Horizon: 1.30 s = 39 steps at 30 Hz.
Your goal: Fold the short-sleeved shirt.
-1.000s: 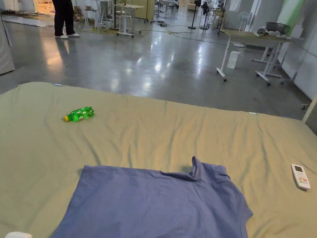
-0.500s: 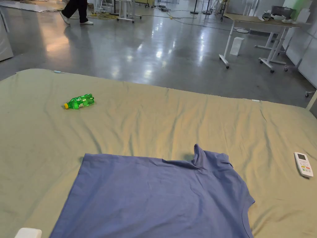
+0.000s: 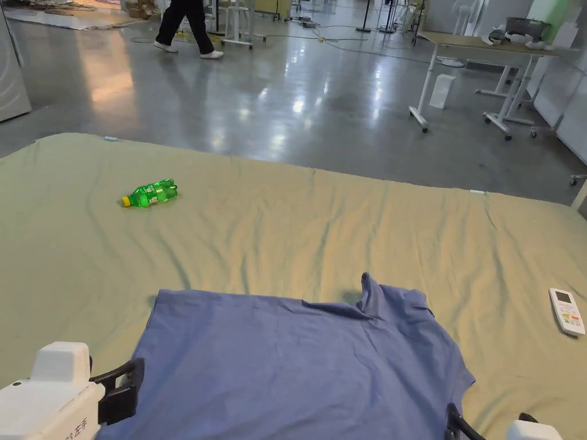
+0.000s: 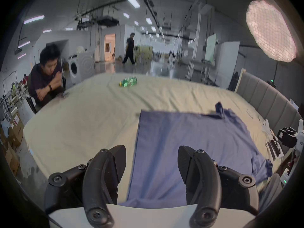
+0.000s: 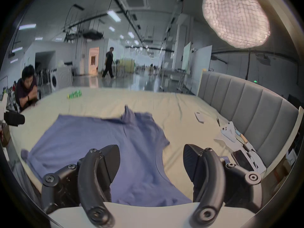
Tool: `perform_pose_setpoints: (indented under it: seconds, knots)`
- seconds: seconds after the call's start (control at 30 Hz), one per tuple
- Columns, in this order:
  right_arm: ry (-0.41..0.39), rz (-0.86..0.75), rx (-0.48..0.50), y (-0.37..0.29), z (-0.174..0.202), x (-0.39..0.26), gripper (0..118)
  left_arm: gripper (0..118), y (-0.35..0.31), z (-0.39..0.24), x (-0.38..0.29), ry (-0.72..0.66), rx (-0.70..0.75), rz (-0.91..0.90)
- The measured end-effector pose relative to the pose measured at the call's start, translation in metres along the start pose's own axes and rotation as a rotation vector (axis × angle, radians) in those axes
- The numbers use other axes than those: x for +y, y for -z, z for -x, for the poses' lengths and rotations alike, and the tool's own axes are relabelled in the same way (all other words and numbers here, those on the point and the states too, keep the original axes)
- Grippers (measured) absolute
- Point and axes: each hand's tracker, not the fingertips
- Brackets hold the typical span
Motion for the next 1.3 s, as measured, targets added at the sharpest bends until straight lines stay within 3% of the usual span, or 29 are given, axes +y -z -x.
perform_pose_setpoints:
  seconds: [0.03, 0.1, 0.13, 0.17, 0.23, 0.27, 0.33, 0.4, 0.73, 0.93, 1.07, 1.13, 1.2, 1.27, 1.3]
  knots:
    - [0.005, -0.031, -0.009, 0.001, 0.004, 0.004, 77, 63, -0.002, -0.007, 0.004, 0.003, -0.004, -0.040]
    - [0.006, -0.083, -0.012, 0.003, 0.009, 0.010, 49, 48, -0.008, -0.021, 0.012, 0.013, -0.006, -0.099]
    - [0.003, -0.105, -0.019, 0.003, 0.013, 0.015, 35, 36, -0.010, -0.028, 0.016, 0.019, -0.004, -0.106]
    - [0.007, -0.131, -0.016, 0.004, 0.015, 0.018, 21, 15, -0.011, -0.032, 0.018, 0.030, -0.003, -0.117]
    - [0.010, -0.139, -0.009, 0.005, 0.017, 0.021, 14, 7, -0.012, -0.039, 0.021, 0.050, -0.002, -0.127]
    - [0.002, -0.165, 0.007, 0.006, 0.018, 0.023, 2, 4, -0.014, -0.043, 0.022, 0.061, -0.008, -0.131]
    - [0.068, -0.162, 0.053, 0.007, 0.018, 0.020, 1, 3, -0.015, -0.049, 0.022, 0.074, -0.021, -0.146]
    - [-0.022, -0.224, 0.016, 0.004, 0.023, 0.027, 1, 1, -0.018, -0.056, 0.021, 0.103, -0.010, -0.171]
    - [-0.052, -0.283, 0.013, 0.021, 0.033, 0.036, 0, 1, 0.008, -0.046, 0.022, 0.131, 0.005, -0.309]
    - [-0.041, -0.241, 0.015, 0.048, 0.036, 0.044, 0, 1, 0.074, -0.016, 0.047, 0.100, 0.004, -0.251]
    - [-0.048, -0.207, 0.022, 0.067, 0.036, 0.043, 0, 1, 0.147, 0.008, 0.068, 0.047, -0.047, -0.051]
    - [-0.062, -0.183, 0.019, 0.077, 0.036, 0.041, 0, 4, 0.192, 0.017, 0.078, 0.000, -0.088, 0.093]
    - [-0.076, -0.152, 0.022, 0.084, 0.035, 0.040, 0, 26, 0.227, 0.027, 0.080, -0.045, -0.051, 0.157]
    - [-0.076, -0.135, 0.023, 0.091, 0.032, 0.036, 0, 63, 0.264, 0.034, 0.086, -0.067, -0.030, 0.261]
    - [-0.080, -0.126, 0.019, 0.093, 0.030, 0.035, 0, 72, 0.277, 0.038, 0.087, -0.071, -0.027, 0.297]
